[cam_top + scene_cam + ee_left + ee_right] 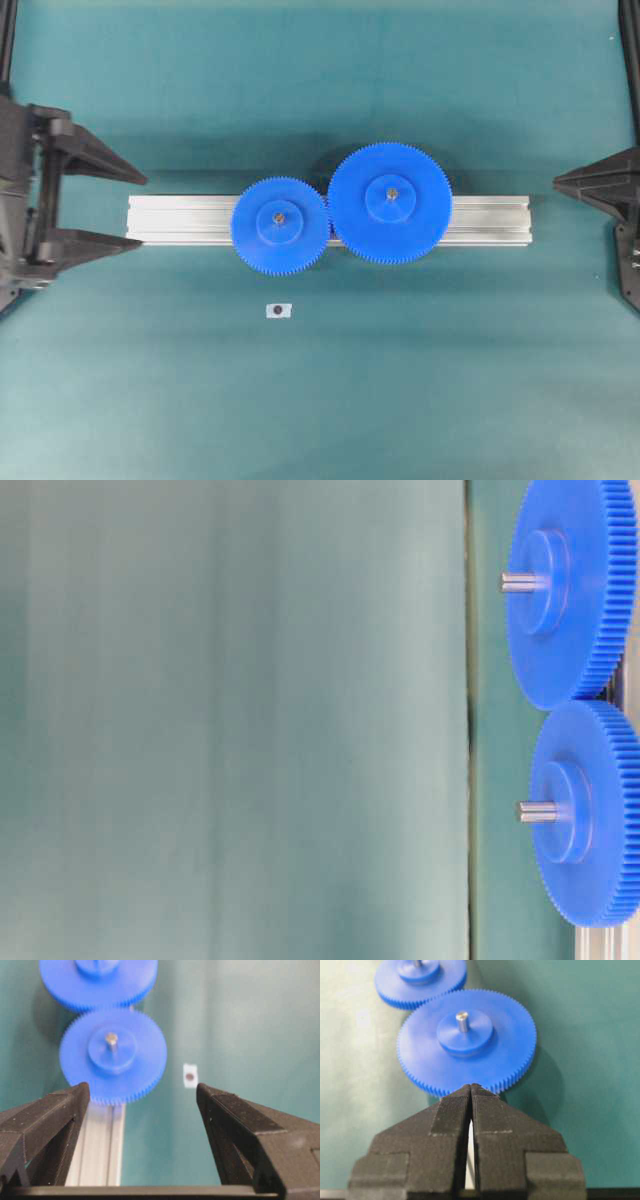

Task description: Insert the small gear onto the shaft.

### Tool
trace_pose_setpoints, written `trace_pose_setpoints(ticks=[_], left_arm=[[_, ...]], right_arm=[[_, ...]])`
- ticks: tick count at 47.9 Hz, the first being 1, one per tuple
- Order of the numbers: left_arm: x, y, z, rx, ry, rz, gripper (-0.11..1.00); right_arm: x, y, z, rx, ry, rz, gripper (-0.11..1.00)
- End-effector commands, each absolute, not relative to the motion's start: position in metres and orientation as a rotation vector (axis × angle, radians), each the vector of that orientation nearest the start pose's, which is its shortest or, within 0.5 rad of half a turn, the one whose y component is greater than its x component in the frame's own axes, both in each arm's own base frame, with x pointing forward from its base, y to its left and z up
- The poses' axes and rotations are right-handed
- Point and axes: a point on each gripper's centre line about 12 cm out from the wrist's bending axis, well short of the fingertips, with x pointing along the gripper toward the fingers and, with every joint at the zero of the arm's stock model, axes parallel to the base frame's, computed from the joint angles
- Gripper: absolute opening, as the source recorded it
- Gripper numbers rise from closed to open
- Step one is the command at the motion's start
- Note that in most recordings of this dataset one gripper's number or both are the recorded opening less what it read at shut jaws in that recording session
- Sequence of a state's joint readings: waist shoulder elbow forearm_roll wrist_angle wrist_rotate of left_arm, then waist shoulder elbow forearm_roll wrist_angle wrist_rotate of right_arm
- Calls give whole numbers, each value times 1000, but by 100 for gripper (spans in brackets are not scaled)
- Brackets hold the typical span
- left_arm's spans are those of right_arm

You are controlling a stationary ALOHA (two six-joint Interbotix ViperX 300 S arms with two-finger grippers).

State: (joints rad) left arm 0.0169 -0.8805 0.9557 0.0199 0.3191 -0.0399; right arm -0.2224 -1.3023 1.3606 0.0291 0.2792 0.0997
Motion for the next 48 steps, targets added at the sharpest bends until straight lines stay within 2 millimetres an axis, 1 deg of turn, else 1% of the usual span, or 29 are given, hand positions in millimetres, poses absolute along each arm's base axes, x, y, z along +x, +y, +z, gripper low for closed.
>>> trace_pose_setpoints(ticks=[1,7,15,28,48], left_arm=[[208,4,306,-21,342,27,86],[195,4,312,-24,294,25,86],[187,4,308,-27,282,27,86],[189,6,295,-30,294,37,86],[188,7,289,-31,286,44,86]], right_arm=[[135,-29,212,170,306,-228,5],[135,-27,212,168,302,-219,5],[135,-22,199,161,293,-178,5],[137,-12,200,149,293,-103,5],[137,-11,198,152,296,-102,5]])
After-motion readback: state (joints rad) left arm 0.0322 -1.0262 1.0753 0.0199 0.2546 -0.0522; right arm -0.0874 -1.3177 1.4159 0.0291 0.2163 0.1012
